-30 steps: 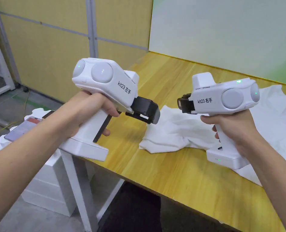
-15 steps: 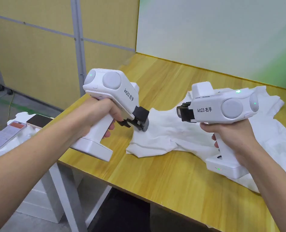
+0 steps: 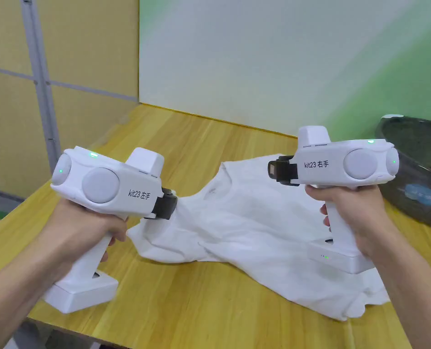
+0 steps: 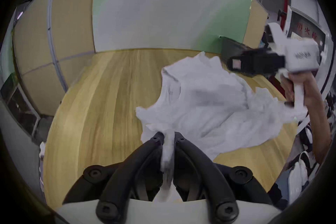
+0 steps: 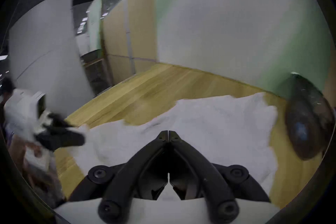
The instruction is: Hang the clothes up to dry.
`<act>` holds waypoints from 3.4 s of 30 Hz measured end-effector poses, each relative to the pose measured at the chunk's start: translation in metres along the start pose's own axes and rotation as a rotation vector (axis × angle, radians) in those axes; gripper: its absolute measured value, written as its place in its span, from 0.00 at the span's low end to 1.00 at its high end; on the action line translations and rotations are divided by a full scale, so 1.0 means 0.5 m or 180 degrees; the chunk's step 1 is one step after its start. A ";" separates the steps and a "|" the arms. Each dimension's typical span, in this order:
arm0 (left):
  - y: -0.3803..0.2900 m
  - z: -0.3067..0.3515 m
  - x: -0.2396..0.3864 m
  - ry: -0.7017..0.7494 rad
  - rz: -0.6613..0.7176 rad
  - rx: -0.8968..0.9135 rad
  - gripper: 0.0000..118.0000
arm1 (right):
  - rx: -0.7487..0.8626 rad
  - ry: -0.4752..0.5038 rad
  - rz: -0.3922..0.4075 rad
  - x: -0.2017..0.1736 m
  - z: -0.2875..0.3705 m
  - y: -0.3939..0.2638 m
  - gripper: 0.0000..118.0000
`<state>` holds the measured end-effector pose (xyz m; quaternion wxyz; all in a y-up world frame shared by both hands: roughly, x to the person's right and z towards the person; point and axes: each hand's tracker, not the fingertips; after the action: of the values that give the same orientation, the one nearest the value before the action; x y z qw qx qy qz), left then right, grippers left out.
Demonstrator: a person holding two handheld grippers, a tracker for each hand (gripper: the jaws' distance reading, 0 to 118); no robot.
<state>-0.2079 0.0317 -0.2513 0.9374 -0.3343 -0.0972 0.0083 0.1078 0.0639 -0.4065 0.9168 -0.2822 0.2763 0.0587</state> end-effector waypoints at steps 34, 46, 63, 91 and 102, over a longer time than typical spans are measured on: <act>0.137 -0.200 -0.004 -0.0229 -0.0234 0.0216 0.04 | -0.1041 -0.1246 -0.0980 0.374 -0.487 0.167 0.11; 0.082 -0.121 -0.013 0.0125 0.0000 0.0553 0.04 | 0.0045 -0.0829 -0.0596 0.300 -0.319 0.120 0.00; 0.115 0.052 0.079 0.0717 0.0347 0.1820 0.04 | 0.1547 -0.0999 0.0259 0.158 0.228 0.110 0.00; 0.686 0.519 0.086 0.1067 0.0177 0.3040 0.03 | 0.3046 -0.2362 0.0506 0.071 0.805 0.530 0.00; 0.655 0.445 0.050 0.1050 -0.0032 0.2972 0.03 | 0.2907 -0.2097 0.0504 0.102 0.698 0.548 0.00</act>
<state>-0.2088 0.4273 -0.2840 0.9900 0.1249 0.0650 -0.0066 0.2437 0.4819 -0.3272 0.9764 0.1977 -0.0066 0.0867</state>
